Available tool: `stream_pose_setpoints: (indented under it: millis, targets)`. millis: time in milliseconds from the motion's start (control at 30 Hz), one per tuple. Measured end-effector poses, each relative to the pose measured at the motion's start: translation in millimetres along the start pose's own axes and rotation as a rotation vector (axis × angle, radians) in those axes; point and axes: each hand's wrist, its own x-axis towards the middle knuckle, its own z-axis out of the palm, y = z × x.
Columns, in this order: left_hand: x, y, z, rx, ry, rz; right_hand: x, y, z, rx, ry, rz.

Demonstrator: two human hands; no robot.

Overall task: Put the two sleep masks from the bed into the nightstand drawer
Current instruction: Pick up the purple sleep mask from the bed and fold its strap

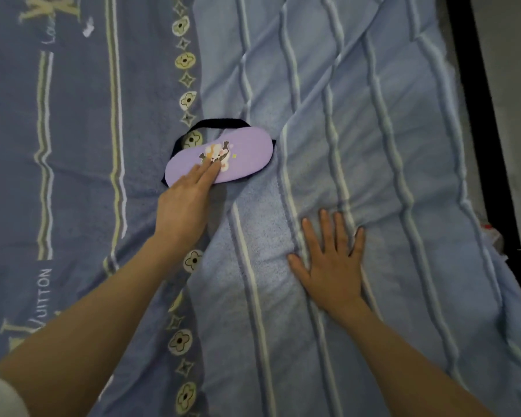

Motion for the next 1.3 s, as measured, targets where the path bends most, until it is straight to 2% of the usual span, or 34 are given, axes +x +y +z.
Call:
stream_pose_setpoints:
  millis: [167,233,333,433,500,600,700,800,900,1033,1100,1167,1233,1300]
  targets:
    - [-31.2,13.2,-52.1,-0.077,0.003,-0.057,5.7,-1.8,-39.0,0.067,-0.360,0.040]
    - [-48.1,19.4,-78.2,-0.144,0.001,-0.047,13.7,-5.1,-67.3,0.134,-0.452,0.078]
    - [-76.9,26.8,-115.1,-0.225,-0.022,-0.065,14.7,-20.7,-121.8,0.323,-0.357,0.078]
    - [-109.8,37.5,-147.5,-0.294,-0.100,-0.093,1.3,-47.1,-183.5,0.467,-0.156,-0.056]
    - [-128.8,45.3,-169.2,-0.352,-0.147,-0.084,-13.8,-66.5,-223.4,0.577,-0.097,-0.137]
    - [-147.5,55.7,-201.7,-0.419,-0.187,-0.063,-36.6,-88.8,-266.8,0.568,-0.039,-0.242]
    - [-159.0,64.3,-231.8,-0.458,-0.120,-0.068,-57.3,-103.0,-297.8,0.508,0.001,-0.208]
    - [-168.1,72.1,-258.8,-0.545,0.014,-0.122,-75.8,-115.3,-320.7,0.558,0.012,-0.180]
    - [-178.8,81.3,-279.9,-0.777,0.094,-0.201,-94.9,-128.8,-336.3,0.692,-0.058,-0.221]
    - [-191.6,90.1,-304.7,-1.337,-0.110,-0.264,-110.7,-142.2,-353.5,0.845,-0.206,-0.233]
    - [-195.4,91.9,-314.0,-1.489,-0.171,-0.227,-112.9,-146.1,-362.6,0.842,-0.234,-0.224]
    - [-198.3,97.4,-322.7,-1.462,-0.140,-0.162,-113.9,-150.3,-370.9,0.749,-0.179,-0.305]
    - [-199.4,104.0,-330.0,-1.319,-0.007,-0.169,-114.9,-152.8,-377.3,0.693,-0.101,-0.363]
    - [-199.0,108.1,-338.2,-1.259,0.123,-0.214,-115.4,-150.8,-386.4,0.714,-0.011,-0.328]
